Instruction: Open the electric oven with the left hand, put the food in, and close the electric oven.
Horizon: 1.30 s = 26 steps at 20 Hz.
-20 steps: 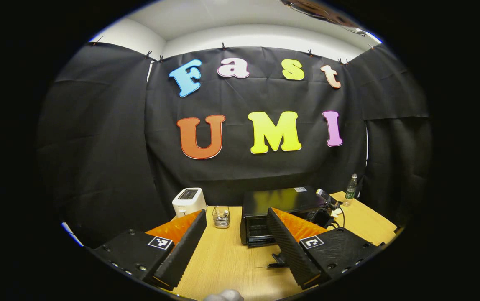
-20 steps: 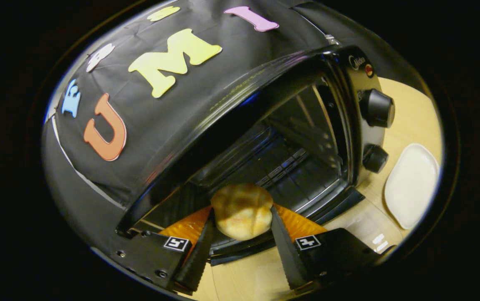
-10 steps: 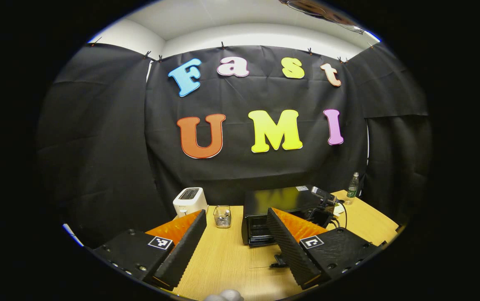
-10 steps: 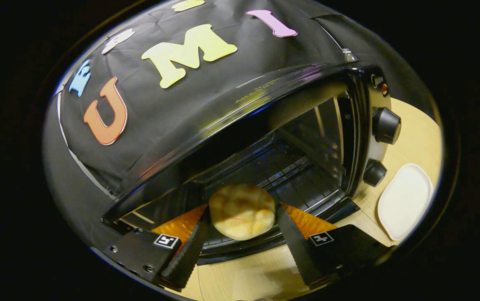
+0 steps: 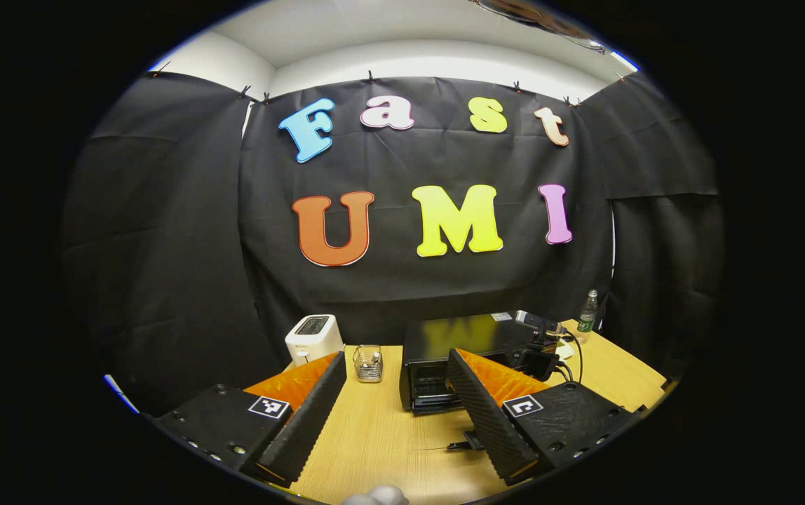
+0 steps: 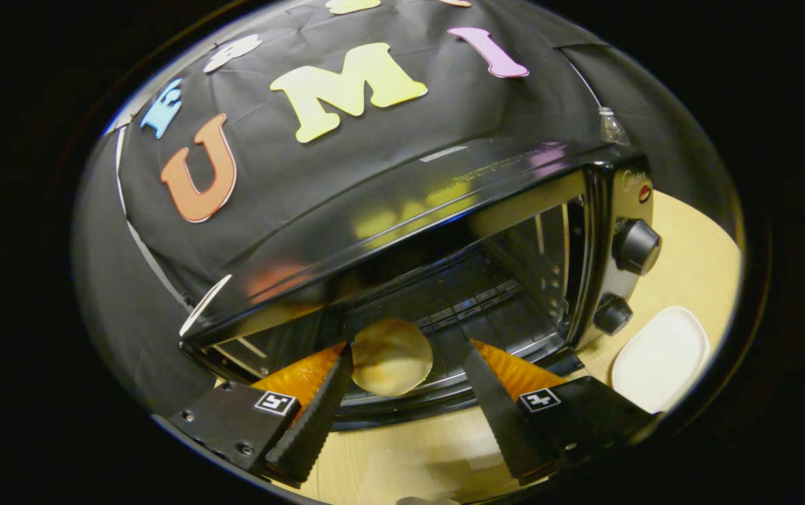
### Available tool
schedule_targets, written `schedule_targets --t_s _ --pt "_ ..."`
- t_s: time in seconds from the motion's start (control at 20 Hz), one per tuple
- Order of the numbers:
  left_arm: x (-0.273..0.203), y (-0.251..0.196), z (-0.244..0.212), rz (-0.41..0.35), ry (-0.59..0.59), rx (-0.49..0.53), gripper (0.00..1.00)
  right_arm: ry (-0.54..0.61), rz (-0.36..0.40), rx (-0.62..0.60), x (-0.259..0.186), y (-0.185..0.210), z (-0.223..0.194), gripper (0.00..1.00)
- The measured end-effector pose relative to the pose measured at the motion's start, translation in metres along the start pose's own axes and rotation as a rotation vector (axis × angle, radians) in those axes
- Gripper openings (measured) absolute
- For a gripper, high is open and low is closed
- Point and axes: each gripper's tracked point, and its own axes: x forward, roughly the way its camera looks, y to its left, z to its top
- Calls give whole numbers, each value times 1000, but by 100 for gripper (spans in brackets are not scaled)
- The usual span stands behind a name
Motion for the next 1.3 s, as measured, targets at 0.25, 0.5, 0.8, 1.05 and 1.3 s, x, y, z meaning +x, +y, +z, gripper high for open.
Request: schedule_targets --t_s 0.25,0.5,0.8,1.05,1.3 --pt "1 -3 -3 -2 -7 -9 95 -22 59 -27 -47 -1 23 100" --pt "3 -8 -11 -8 -25 4 95 -159 54 -167 -145 -31 96 100" --pt "-1 -32 -37 -43 -4 15 95 -355 -2 -381 -273 -64 194 96" --pt "-5 -64 -91 -84 70 14 95 -417 -27 -419 -346 -80 229 96" --pt "-12 -89 -163 -87 209 -5 95 -427 -36 -416 -381 -99 240 96"
